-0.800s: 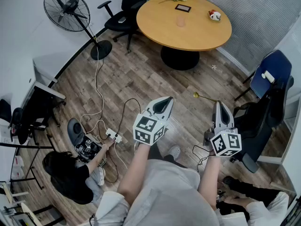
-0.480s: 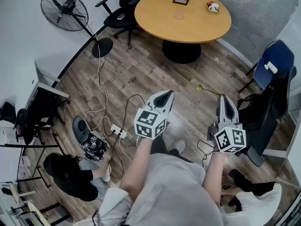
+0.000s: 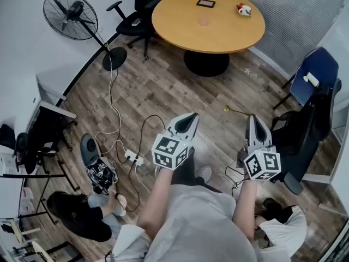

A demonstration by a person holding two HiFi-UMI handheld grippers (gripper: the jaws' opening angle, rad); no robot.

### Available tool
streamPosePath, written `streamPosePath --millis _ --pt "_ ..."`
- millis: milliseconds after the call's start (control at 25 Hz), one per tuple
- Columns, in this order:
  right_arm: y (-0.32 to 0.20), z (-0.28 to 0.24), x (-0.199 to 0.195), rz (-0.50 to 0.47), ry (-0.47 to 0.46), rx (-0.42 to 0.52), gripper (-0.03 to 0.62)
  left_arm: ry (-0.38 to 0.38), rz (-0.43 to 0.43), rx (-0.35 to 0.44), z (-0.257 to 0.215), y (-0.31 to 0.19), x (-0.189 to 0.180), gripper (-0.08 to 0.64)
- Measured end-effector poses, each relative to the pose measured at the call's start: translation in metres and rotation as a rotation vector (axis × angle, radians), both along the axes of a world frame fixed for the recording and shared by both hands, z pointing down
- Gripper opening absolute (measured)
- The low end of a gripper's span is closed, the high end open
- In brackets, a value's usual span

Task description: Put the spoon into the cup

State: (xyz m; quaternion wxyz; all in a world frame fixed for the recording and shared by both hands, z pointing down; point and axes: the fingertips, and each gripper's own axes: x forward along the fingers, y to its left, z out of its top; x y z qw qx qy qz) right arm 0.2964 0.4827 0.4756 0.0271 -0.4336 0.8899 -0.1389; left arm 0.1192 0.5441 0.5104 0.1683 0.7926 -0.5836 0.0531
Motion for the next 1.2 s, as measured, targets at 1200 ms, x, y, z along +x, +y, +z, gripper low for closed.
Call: streamPosePath --millis 1200 --pt "-0.290 -0.013 -0.104 0.156 0.065 -0.003 0.003 -0.019 0.150 -0.011 -0.002 -0.325 -0.135 0.008"
